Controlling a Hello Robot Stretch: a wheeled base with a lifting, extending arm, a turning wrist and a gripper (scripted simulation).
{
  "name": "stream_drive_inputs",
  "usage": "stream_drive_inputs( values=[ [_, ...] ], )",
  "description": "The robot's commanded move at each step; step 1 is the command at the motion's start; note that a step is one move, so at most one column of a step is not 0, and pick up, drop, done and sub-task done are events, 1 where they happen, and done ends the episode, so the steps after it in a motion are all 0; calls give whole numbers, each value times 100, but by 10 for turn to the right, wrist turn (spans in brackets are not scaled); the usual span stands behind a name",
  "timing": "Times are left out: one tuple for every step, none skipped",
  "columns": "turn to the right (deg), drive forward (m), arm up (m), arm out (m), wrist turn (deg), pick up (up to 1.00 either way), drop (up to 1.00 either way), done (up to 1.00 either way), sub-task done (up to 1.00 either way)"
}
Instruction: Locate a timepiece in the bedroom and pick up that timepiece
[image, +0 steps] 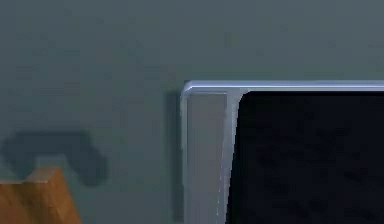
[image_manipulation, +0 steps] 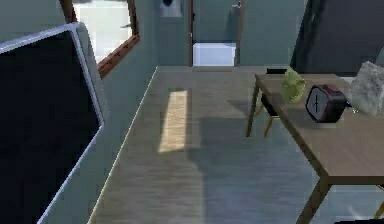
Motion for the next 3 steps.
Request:
stream_drive_inputs(
  values=[
    [450, 0, 0, 0, 0, 0, 0, 0, 0],
    [420, 0, 0, 0, 0, 0, 0, 0, 0],
    [30, 0, 0, 0, 0, 0, 0, 0, 0]
  ],
)
